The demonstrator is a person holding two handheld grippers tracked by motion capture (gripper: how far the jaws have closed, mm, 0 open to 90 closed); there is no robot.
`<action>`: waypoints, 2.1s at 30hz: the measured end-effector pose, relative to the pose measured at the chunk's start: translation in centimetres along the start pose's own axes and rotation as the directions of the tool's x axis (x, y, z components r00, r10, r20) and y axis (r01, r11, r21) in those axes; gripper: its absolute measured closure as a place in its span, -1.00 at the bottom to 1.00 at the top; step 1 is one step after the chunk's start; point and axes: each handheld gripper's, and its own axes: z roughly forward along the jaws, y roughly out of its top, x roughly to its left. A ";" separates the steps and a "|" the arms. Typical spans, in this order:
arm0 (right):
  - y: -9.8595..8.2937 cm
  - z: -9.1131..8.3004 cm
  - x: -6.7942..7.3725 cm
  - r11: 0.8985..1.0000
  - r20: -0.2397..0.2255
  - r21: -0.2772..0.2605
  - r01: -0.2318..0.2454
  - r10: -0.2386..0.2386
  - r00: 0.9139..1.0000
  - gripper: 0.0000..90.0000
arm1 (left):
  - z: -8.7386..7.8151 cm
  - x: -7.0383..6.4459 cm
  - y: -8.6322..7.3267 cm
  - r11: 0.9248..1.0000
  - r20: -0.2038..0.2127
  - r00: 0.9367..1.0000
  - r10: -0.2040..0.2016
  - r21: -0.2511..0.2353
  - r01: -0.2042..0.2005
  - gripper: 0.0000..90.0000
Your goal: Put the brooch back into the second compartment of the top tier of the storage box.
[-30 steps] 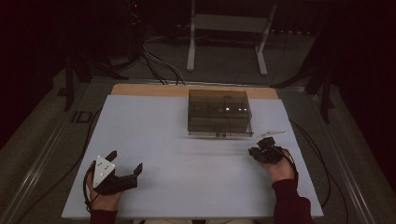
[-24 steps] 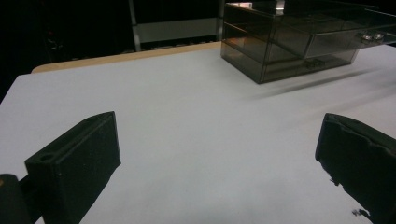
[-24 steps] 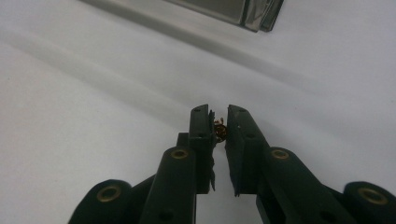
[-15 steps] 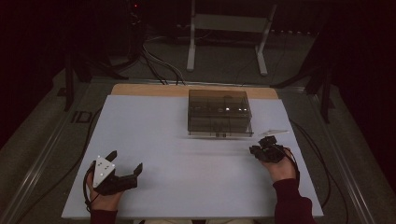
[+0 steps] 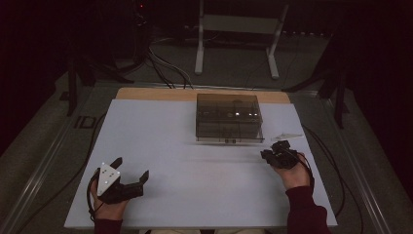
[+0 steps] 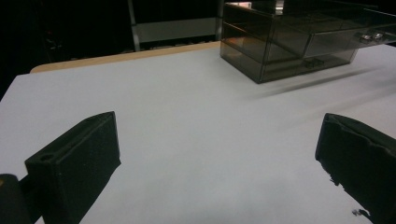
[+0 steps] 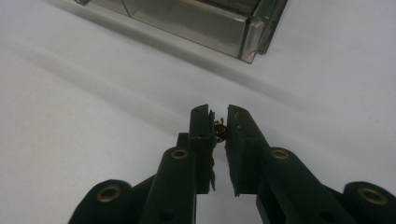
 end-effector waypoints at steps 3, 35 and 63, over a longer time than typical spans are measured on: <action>0.1 -0.1 0.0 1.000 0.000 -0.002 0.002 -0.002 1.000 0.81 | 0.0 0.0 0.0 1.000 0.000 1.000 0.000 0.000 0.000 -0.98; 2.3 -2.0 0.6 0.998 0.002 -0.056 0.025 -0.025 1.000 0.81 | 0.0 0.0 0.0 1.000 0.002 1.000 0.002 0.002 -0.002 -0.98; 4.5 -2.4 2.2 0.993 -0.016 -0.106 0.052 -0.054 0.998 0.81 | 0.1 0.0 0.0 1.000 0.006 1.000 0.003 0.003 -0.003 -0.98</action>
